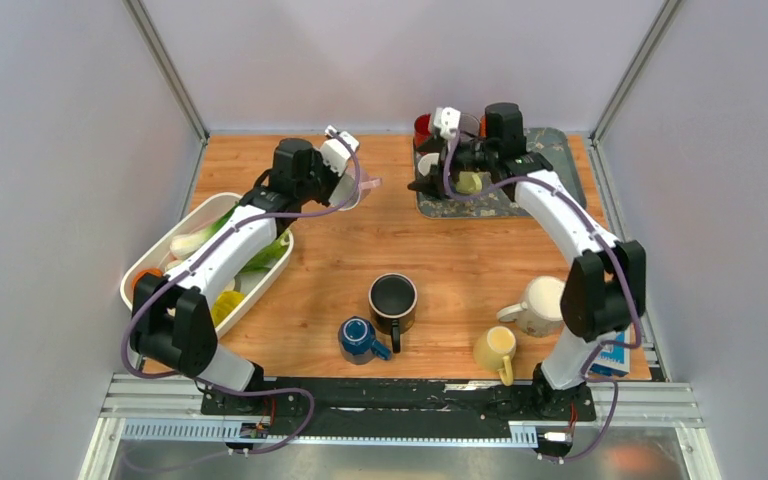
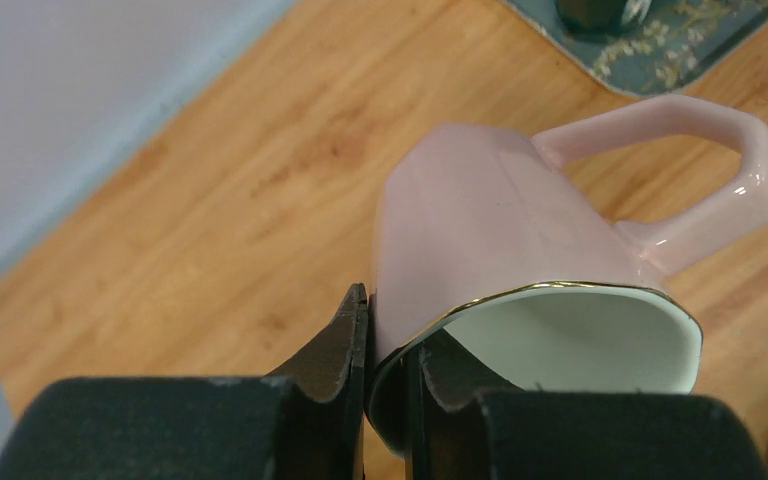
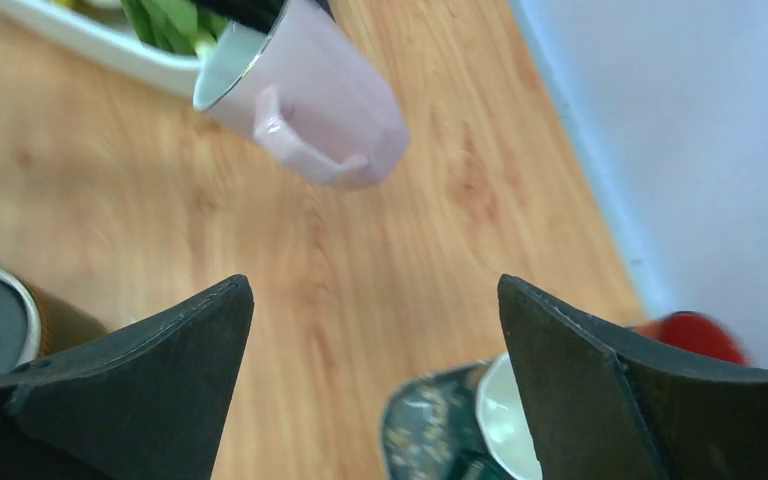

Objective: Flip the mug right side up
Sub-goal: Turn over the cup at the center of the board.

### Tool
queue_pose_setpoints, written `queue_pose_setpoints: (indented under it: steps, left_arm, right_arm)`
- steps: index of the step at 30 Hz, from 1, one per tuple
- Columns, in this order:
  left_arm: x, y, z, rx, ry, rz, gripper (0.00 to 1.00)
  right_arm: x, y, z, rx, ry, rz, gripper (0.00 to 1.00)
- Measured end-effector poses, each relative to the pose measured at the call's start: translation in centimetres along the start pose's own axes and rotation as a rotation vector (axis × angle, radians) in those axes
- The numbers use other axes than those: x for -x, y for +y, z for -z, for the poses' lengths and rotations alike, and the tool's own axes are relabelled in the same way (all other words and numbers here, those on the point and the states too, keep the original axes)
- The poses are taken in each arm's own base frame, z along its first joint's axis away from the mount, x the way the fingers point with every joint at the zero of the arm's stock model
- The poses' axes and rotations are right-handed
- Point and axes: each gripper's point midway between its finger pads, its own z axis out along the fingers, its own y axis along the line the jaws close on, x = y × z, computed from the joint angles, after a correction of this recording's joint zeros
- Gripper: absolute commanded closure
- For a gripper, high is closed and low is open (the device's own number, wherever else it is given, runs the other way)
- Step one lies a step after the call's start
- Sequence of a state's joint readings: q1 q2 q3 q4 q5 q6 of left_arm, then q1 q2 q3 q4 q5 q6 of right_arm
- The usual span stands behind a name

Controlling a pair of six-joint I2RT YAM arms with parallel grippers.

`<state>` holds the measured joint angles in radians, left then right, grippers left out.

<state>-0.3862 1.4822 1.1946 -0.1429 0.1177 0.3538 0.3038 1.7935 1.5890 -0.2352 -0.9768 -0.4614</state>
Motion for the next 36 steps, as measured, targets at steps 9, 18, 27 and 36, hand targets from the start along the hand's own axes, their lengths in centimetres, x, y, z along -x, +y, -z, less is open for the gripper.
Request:
queue_pose_setpoints:
  steps: [9,18,27,36]
  left_arm:
    - [-7.9,-2.8,-0.6,-0.059,0.295,0.245,1.0]
    - [-6.2,-2.7,-2.0,-0.082,0.292,0.293,1.0]
    - [-6.2,-3.3,-2.6,-0.117,0.297,0.314,1.0]
    - [-6.1,-3.3,-3.1,-0.132,0.321,0.32,1.0]
  right_arm:
    - [-2.5,2.0,-1.5,-0.011,0.181,0.464,0.12]
    - [-6.9,2.6,-6.0,0.079,0.343,0.555,0.24]
    - [-7.1,2.8,-8.7,0.118,0.374,0.627,0.38]
    - [-10.6,2.8,-10.3,0.159,0.513,0.666,0.47]
